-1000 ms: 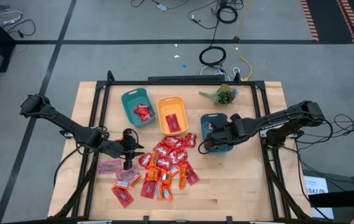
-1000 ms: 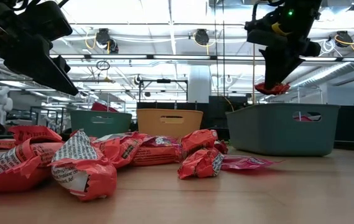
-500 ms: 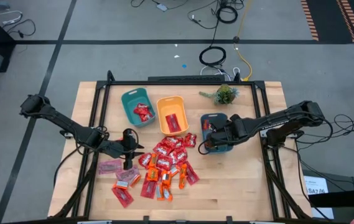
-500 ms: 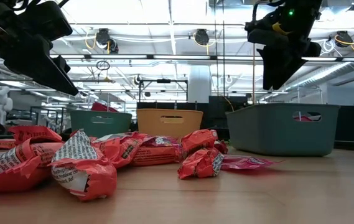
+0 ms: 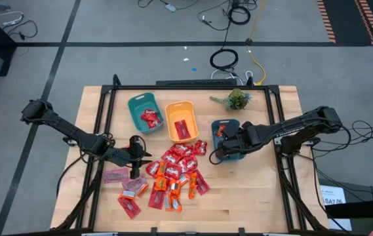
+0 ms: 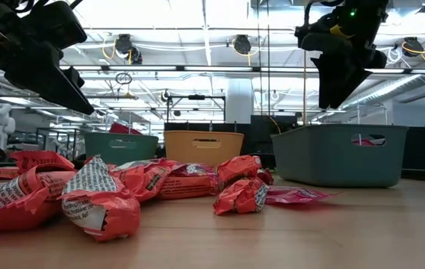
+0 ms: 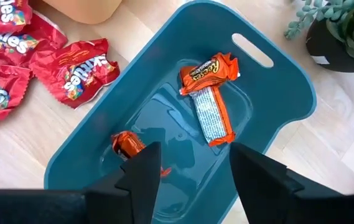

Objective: Sort candy
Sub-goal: Put the red pack of candy into the light blue bin

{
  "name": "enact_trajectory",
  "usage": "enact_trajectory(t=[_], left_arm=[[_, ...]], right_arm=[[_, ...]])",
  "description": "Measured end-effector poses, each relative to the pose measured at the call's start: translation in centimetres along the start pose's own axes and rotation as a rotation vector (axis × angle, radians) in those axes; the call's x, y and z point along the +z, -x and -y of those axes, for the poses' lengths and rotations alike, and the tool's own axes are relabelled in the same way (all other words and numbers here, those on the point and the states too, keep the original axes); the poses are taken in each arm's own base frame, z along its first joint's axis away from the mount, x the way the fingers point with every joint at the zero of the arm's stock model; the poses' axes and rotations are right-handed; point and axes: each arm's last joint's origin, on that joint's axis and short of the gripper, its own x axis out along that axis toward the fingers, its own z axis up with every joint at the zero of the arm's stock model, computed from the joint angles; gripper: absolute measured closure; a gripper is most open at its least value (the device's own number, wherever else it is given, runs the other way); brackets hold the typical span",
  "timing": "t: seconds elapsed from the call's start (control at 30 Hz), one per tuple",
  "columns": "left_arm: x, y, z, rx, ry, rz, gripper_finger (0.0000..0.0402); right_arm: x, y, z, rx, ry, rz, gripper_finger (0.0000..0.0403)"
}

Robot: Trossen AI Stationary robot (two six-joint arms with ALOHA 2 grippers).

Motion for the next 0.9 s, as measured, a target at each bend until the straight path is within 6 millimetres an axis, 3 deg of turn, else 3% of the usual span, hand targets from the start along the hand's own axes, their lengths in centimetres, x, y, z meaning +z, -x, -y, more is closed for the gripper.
enact_trajectory(t=[0.17,0.4,0.67,0.9], left_arm=[[0.0,0.0,0.0,0.000,-0.003,0.000,0.0274],[0.0,0.0,0.0,0.000,-0.002,0.001,0.0274],[0.0,0.0,0.0,0.001,-0.004,0.000,0.0274],[0.0,0.0,0.0,0.001,-0.004,0.000,0.0274]], right_arm=[[-1.0,1.1,-0.4,0.033,0.001,0.032,0.0222],[-3.0,4.3,-0.3,0.121,0.029,0.143,0.0222],[-6.0,7.3,-0.4,0.203,0.210,0.300,0.0222],[-8.4,5.4,0.6,0.305,0.207,0.325,0.0222]])
